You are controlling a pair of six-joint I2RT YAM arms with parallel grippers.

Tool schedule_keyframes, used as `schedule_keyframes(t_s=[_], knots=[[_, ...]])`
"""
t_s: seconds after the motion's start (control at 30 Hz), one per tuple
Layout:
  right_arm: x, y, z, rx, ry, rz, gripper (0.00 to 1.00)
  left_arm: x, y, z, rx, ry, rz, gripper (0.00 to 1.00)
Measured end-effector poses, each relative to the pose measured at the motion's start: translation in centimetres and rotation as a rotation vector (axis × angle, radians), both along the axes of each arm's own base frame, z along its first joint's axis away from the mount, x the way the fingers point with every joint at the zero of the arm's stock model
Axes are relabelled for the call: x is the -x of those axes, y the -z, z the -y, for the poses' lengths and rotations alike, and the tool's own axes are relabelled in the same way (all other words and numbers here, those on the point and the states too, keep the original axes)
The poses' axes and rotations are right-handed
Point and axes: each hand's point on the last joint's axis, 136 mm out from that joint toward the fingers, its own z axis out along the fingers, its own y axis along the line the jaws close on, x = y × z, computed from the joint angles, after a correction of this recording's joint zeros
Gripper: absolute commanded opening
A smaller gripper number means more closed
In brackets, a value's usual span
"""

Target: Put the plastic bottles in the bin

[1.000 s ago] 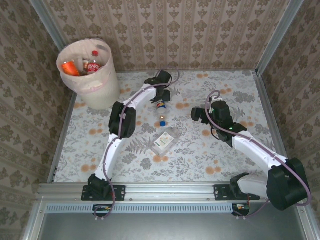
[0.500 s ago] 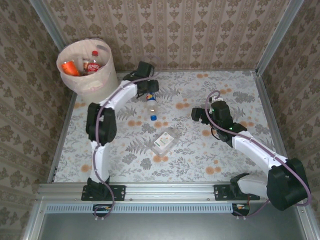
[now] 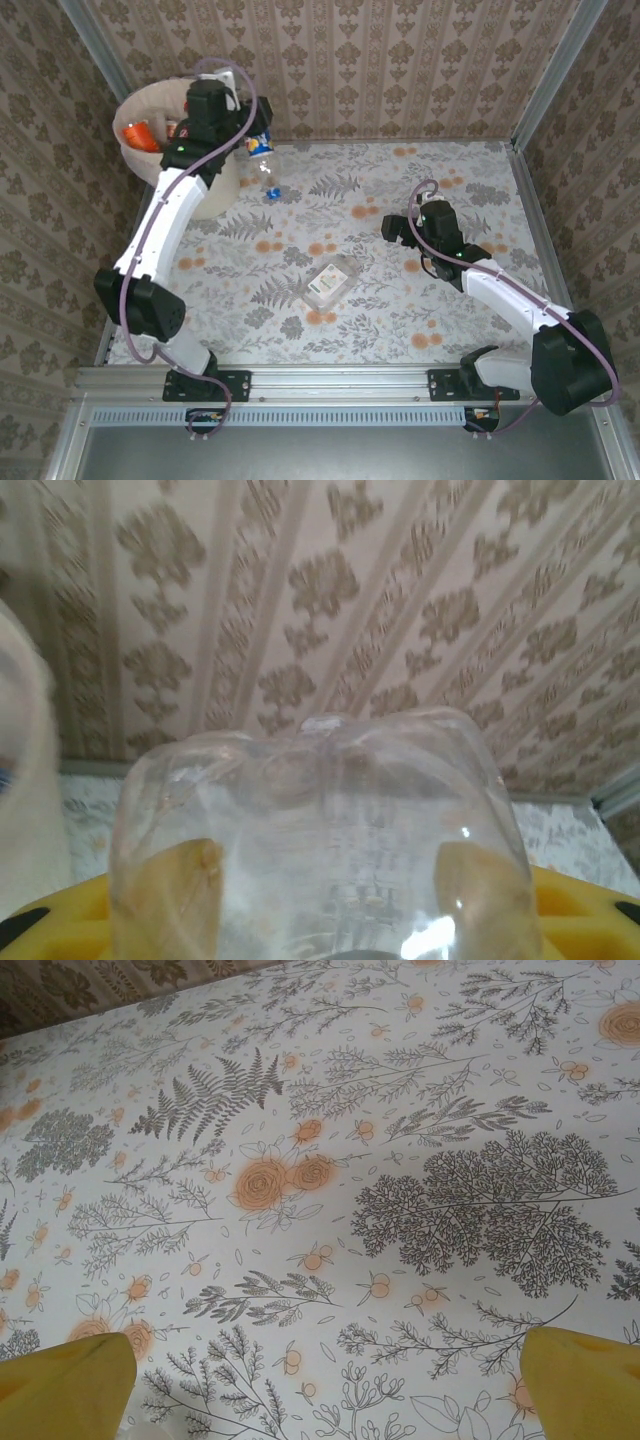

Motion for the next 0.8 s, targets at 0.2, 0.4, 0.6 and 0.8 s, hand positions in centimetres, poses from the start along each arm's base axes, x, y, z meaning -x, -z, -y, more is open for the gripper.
schedule_keyframes(t_s=[0.2,0.4,0.6,0.8], knots=[[0.0,0.0,0.0,0.000,0.000,-0.001,1.00,0.1,-4.7,-4.3,-0.014,-0.076,0.121,0.54],[0.0,0.0,0.0,0.000,0.000,0.000,1.00,0.5,-8.0,-8.0,-0.069,-0.186,0.227,0.56],[-0.1,0.0,0.0,-0.002,0.001,-0.002,1.00,0.7,-11.7,-15.1,-0.072,-0.395,0.342,0.55],[-0.1,0.2,-0.1,-0.001,0.002,-0.006,1.00,1.2,-13.4,-21.1,-0.051,-0.572,0.404,0.55]])
